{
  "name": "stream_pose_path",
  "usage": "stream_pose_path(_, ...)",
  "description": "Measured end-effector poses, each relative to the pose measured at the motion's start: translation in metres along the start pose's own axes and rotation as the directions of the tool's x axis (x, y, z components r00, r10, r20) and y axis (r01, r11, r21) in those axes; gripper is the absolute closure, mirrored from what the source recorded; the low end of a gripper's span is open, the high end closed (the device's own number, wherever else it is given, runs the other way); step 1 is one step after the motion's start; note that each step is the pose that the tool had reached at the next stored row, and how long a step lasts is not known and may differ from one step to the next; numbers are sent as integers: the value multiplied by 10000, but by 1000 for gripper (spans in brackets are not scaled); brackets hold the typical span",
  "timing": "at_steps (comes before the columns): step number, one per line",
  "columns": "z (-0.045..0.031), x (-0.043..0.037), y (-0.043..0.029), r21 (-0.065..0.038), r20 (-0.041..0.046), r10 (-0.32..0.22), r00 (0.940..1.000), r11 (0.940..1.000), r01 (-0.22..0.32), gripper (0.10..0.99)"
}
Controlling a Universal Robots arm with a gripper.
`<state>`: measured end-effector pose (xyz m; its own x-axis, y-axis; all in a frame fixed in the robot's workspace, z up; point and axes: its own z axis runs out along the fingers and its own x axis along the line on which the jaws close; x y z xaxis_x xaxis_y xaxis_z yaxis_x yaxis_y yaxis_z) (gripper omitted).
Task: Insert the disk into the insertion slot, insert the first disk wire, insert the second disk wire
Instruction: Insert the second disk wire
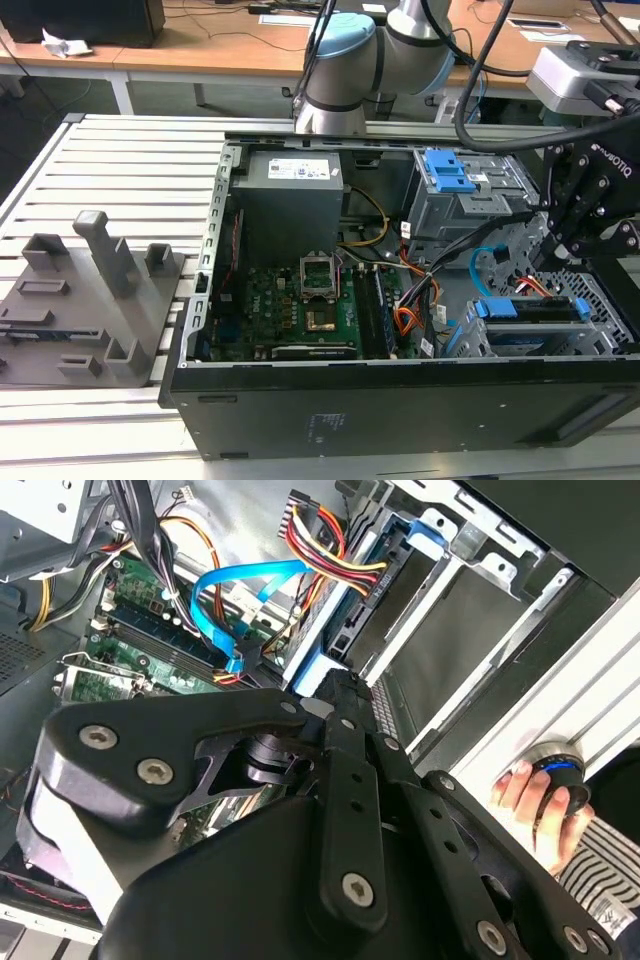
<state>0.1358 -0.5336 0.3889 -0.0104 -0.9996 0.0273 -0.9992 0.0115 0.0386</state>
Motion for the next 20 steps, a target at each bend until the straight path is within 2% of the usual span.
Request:
stream_pose_path(2, 0, 0, 1, 0, 0, 0, 10000, 10000, 0, 851)
stream_pose_path(3, 0, 0, 1, 0, 1, 0, 10000, 10000, 0, 725)
stream_pose_path(6, 0, 0, 1, 11, -16, -412, 9992, 9992, 412, 725)
stream_pose_path(7, 0, 0, 1, 27, -43, -1085, 9941, 9941, 1085, 725)
stream_pose_path(9, 0, 0, 1, 41, -69, -1698, 9854, 9855, 1699, 725)
stream_pose_path(10, 0, 0, 1, 42, -74, -1803, 9836, 9836, 1803, 725)
stream_pose_path(12, 0, 0, 1, 43, -75, -1804, 9836, 9836, 1805, 725)
stream_pose_path(17, -1, -62, 10, 43, -74, -1805, 9835, 9836, 1805, 725)
stream_pose_path(20, 6, -96, 47, 43, -73, -1804, 9836, 9836, 1804, 725)
